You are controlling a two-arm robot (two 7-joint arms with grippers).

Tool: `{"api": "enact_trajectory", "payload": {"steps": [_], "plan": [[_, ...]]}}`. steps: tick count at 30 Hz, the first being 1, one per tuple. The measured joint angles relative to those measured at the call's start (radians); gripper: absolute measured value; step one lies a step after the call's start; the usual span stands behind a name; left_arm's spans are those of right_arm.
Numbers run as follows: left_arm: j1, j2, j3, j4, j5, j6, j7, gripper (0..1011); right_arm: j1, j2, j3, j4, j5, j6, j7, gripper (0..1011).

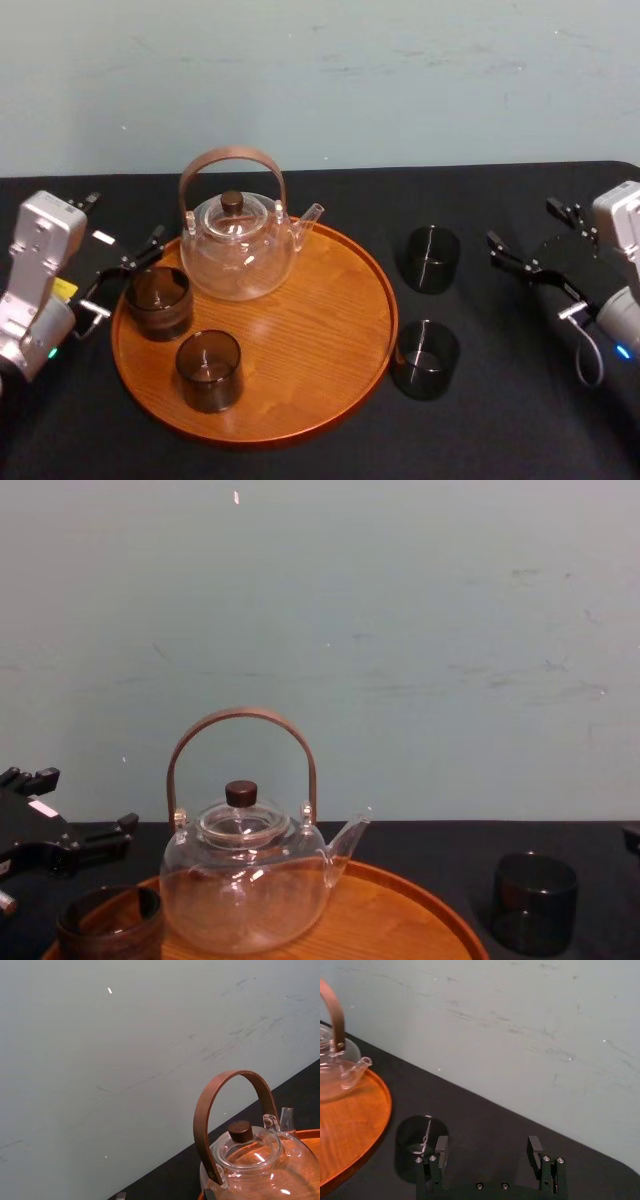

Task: Pick up the glass from the table and place it on the tray.

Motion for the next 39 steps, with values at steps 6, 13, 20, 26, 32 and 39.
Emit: {"api": "enact_trajectory", "payload": {"steps": [6, 13, 20, 26, 32, 39], "plan": [[0.0, 0.0, 0.0, 0.0, 0.0, 0.0, 0.0, 1002, -0.054, 0.033, 0.031, -0.07, 0.035, 0.056, 0.039, 1002], [0.0, 0.0, 0.0, 0.0, 0.0, 0.0, 0.0, 1001, -0.115, 0.069, 0.063, -0.137, 0.066, 0.112, 0.075, 1002], [0.0, 0.0, 0.0, 0.0, 0.0, 0.0, 0.0, 1001, -0.166, 0.099, 0.085, -0.181, 0.071, 0.145, 0.115, 1002], [0.0, 0.0, 0.0, 0.0, 0.0, 0.0, 0.0, 1001, -0.197, 0.124, 0.093, -0.206, 0.07, 0.157, 0.154, 1002], [0.0, 0.0, 0.0, 0.0, 0.0, 0.0, 0.0, 1001, -0.228, 0.149, 0.096, -0.23, 0.055, 0.17, 0.195, 1002], [0.0, 0.0, 0.0, 0.0, 0.0, 0.0, 0.0, 1001, -0.249, 0.162, 0.094, -0.245, 0.035, 0.177, 0.238, 1002]]}}
